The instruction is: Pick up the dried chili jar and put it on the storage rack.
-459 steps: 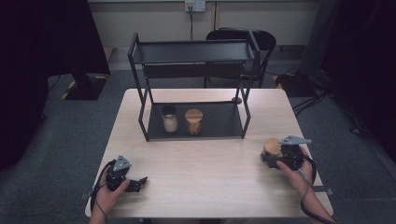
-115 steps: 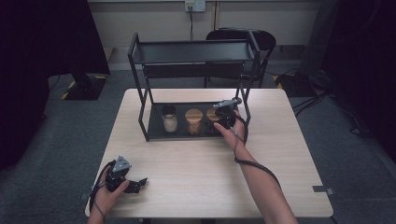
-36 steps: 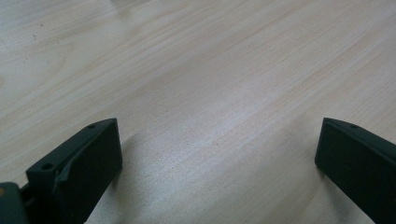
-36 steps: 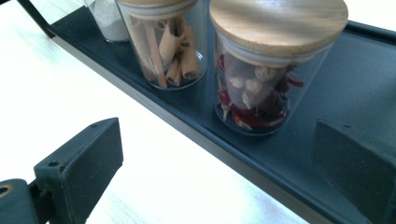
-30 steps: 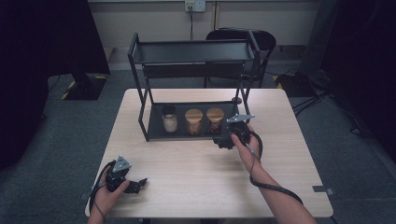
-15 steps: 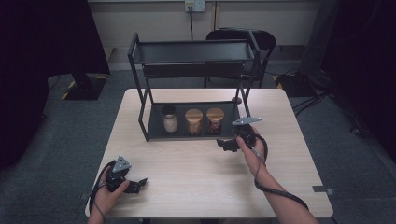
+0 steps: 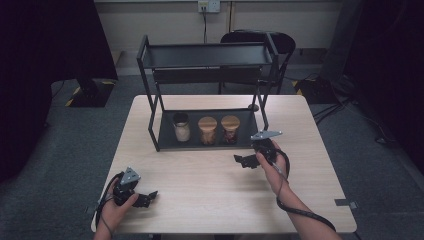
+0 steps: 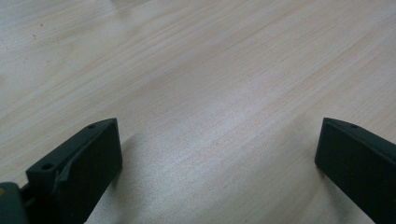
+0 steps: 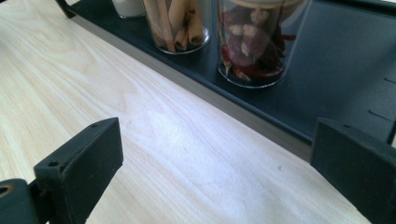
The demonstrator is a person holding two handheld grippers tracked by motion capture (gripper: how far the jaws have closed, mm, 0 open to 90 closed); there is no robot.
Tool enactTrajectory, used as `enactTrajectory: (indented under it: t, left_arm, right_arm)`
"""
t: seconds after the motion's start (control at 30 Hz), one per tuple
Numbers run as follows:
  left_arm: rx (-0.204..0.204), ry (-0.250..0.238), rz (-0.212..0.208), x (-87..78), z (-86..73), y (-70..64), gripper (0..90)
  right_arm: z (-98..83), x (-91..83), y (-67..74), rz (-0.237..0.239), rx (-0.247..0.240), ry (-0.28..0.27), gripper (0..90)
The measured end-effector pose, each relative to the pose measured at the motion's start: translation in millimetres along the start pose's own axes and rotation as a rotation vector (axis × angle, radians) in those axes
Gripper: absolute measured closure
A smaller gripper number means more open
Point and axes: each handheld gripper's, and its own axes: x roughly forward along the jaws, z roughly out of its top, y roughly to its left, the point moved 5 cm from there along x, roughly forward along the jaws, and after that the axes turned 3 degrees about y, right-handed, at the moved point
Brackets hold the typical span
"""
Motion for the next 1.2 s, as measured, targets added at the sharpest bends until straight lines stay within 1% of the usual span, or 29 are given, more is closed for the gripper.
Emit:
enactTrajectory:
  t: [0.2,0.6,0.87,1.2]
  left_arm:
    - [0.0,0.0,0.0,0.0,0.0,0.0,0.3]
    - [0.0,0.0,0.0,0.0,0.0,0.0,0.2]
    - [0.0,0.0,0.0,0.0,0.0,0.0,0.2]
    - [0.0,0.0,0.001,-0.1,-0.1,-0.1,0.3]
  right_arm:
    - [-5.7,-5.6,-0.8,0.005,0.0,-0.004,1.4]
    - [-17.8,-13.1,-1.2,0.005,-0.028,0.004,1.4]
    - [-25.8,-20.2,-1.8,0.012,-0.037,0.003,1.4]
    - [-37.2,-28.0,-4.4,0.021,-0.031,0.005,1.5]
